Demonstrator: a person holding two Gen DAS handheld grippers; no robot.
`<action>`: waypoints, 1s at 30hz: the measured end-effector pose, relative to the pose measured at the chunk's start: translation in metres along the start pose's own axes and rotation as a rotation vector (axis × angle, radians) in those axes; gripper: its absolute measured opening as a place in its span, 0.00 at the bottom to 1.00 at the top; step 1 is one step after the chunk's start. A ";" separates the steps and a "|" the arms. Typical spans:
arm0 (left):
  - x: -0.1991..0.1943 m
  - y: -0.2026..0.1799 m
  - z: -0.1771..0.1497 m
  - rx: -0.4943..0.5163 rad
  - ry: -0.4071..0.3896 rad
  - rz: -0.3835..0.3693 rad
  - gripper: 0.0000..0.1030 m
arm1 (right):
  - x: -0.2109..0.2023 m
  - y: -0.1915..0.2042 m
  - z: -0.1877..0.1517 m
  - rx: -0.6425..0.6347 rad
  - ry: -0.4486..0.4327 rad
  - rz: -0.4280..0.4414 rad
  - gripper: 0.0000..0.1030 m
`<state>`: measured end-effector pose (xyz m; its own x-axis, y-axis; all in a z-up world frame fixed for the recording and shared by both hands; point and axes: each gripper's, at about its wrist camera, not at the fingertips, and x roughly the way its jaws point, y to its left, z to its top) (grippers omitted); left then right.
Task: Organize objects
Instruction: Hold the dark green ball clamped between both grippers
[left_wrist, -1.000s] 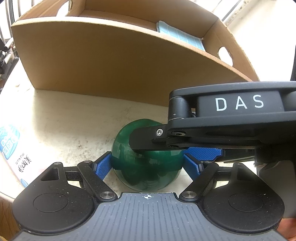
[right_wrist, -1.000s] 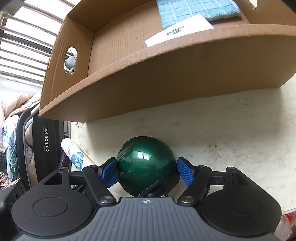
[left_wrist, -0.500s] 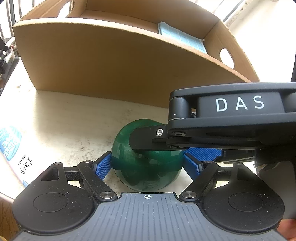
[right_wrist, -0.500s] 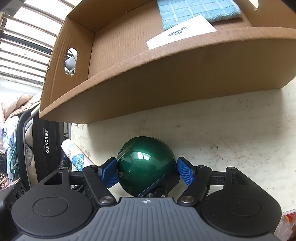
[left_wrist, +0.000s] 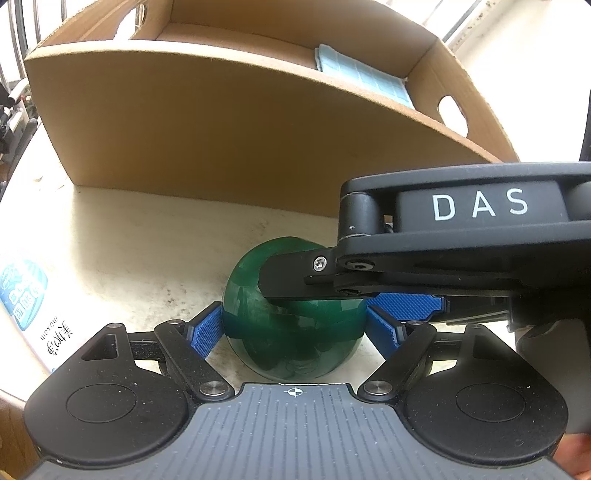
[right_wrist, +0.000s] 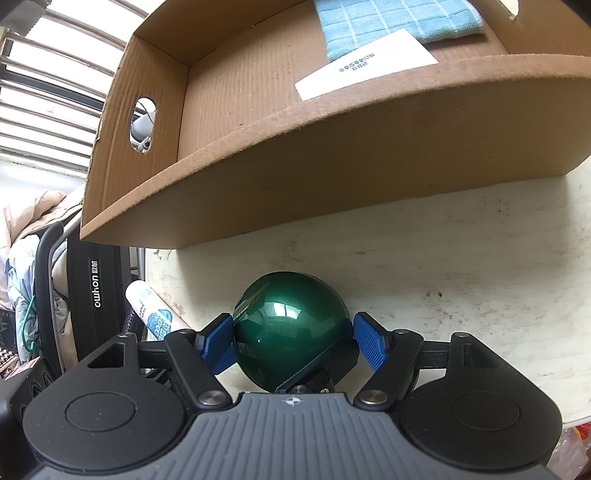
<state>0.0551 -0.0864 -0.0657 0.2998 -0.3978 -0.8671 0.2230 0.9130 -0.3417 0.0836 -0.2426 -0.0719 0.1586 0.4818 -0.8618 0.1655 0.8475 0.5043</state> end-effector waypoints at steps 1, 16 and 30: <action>0.001 0.000 0.000 0.001 0.003 0.001 0.79 | 0.001 0.000 0.000 0.001 -0.001 0.001 0.73; 0.011 -0.006 0.003 0.024 0.001 -0.013 0.79 | 0.002 -0.007 -0.003 0.022 -0.010 0.007 0.73; 0.013 -0.014 0.005 0.043 -0.004 -0.008 0.79 | 0.000 -0.012 -0.003 0.031 -0.018 0.012 0.73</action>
<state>0.0610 -0.1051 -0.0705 0.3014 -0.4054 -0.8630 0.2650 0.9051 -0.3326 0.0783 -0.2523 -0.0778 0.1780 0.4877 -0.8547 0.1935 0.8342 0.5163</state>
